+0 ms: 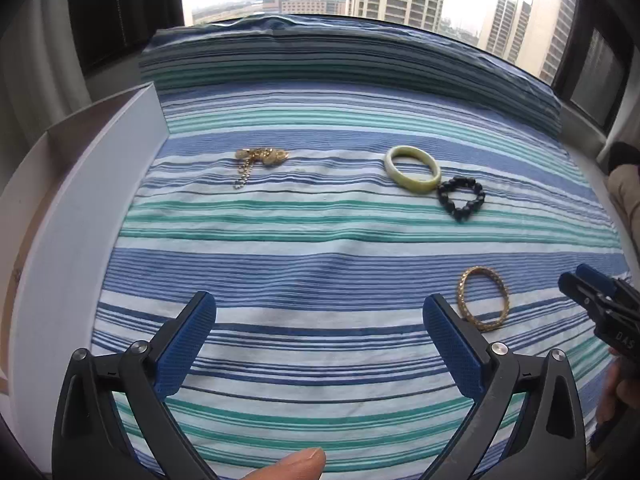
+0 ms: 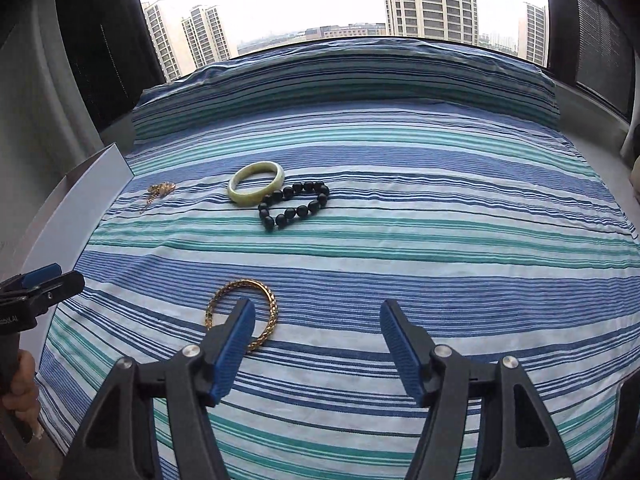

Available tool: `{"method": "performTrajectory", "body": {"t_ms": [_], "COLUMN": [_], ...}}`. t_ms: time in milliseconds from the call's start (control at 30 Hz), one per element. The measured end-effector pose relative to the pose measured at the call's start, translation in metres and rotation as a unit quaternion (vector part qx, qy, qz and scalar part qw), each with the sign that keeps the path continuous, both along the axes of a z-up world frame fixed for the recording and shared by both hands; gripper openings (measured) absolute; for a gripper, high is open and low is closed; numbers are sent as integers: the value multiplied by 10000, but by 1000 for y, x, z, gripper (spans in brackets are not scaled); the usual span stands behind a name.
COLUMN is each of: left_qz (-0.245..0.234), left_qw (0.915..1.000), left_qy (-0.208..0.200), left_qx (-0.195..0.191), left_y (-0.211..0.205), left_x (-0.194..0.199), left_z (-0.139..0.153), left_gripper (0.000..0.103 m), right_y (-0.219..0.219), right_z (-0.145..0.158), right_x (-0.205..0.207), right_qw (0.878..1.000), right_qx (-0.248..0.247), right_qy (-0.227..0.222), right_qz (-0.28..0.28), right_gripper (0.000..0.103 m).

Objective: Organize jewelry
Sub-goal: 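Withdraw both tools from the tray back over the bedspread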

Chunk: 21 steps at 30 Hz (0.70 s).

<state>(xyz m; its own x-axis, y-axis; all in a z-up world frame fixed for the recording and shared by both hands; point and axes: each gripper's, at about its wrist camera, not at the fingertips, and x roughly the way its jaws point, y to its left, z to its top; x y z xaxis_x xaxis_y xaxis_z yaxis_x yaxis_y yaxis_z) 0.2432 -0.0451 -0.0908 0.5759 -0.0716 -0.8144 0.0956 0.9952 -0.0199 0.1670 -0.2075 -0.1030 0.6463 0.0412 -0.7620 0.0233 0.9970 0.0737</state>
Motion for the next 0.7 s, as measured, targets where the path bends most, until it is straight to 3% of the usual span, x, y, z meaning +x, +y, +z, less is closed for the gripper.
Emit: {"method": "performTrajectory", "body": {"t_ms": [67,133,267,333,433,567,700], "left_qz": [-46,-36,281,375,128,-349,-434], "left_qw": [9996,9996,9967,9956,9946,9934,9920], "left_qy": [-3,109,763,840,970,1085,1176], "left_qx": [276,245,34,173,346,108,-138], "left_y": [1,8,34,43,45,38,23], "left_x": [9,19,42,48,52,54,67], "left_z": [4,11,21,27,29,28,26], "left_gripper": [103,103,103,103,103,102,102], "right_y": [6,12,33,41,45,47,42], "right_z": [4,13,34,44,55,61,57], "right_x": [2,5,15,20,23,24,31], "right_qw": [9999,9997,9993,9992,9981,9963,9948], "right_qx": [93,212,239,111,16,-238,-182], "right_qy": [36,76,191,189,267,398,628], "right_qz": [-60,-130,-223,-343,-562,-727,-787], "right_gripper": [66,66,66,66,66,66,66]}}
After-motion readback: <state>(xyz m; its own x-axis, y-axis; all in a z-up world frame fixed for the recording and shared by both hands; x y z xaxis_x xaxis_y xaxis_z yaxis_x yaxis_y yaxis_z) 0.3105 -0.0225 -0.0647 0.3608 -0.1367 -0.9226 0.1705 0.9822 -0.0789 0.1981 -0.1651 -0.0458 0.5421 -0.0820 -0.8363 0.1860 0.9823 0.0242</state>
